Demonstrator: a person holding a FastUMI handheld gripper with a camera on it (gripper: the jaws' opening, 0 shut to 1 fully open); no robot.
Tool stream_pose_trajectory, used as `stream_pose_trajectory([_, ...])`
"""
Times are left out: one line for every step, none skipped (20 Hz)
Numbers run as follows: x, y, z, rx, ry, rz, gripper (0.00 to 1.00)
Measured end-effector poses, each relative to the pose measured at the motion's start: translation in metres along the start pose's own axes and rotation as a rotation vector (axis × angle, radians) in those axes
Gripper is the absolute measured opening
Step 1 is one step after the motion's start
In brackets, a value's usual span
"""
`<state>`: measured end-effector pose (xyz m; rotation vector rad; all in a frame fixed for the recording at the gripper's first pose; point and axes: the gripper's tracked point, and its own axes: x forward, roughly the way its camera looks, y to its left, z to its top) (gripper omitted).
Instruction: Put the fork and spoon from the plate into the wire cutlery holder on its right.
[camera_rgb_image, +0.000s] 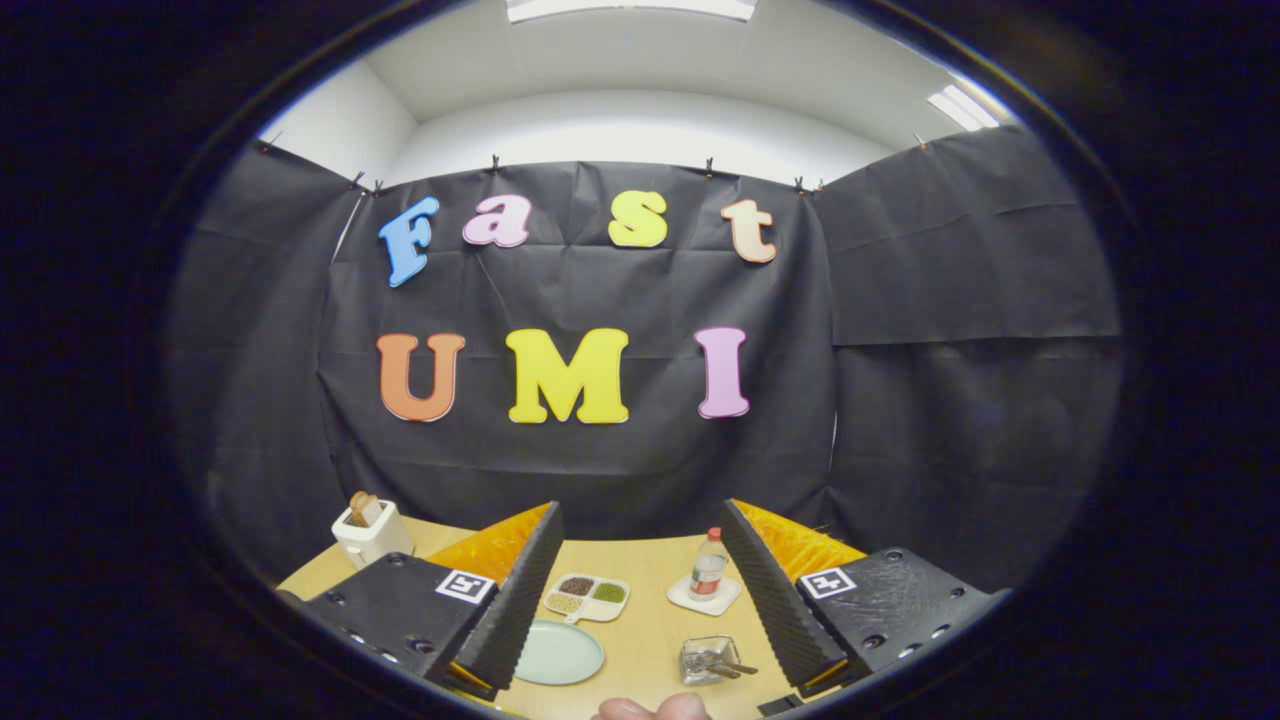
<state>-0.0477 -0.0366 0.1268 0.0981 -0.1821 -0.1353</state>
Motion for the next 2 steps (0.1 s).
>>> stream_pose_trajectory([-0.0005, -0.0017, 0.0032, -0.014, -0.009, -0.001, 0.95])
stream_pose_trajectory([-0.0018, -0.0042, 0.0093, -0.024, -0.026, -0.009, 0.95])
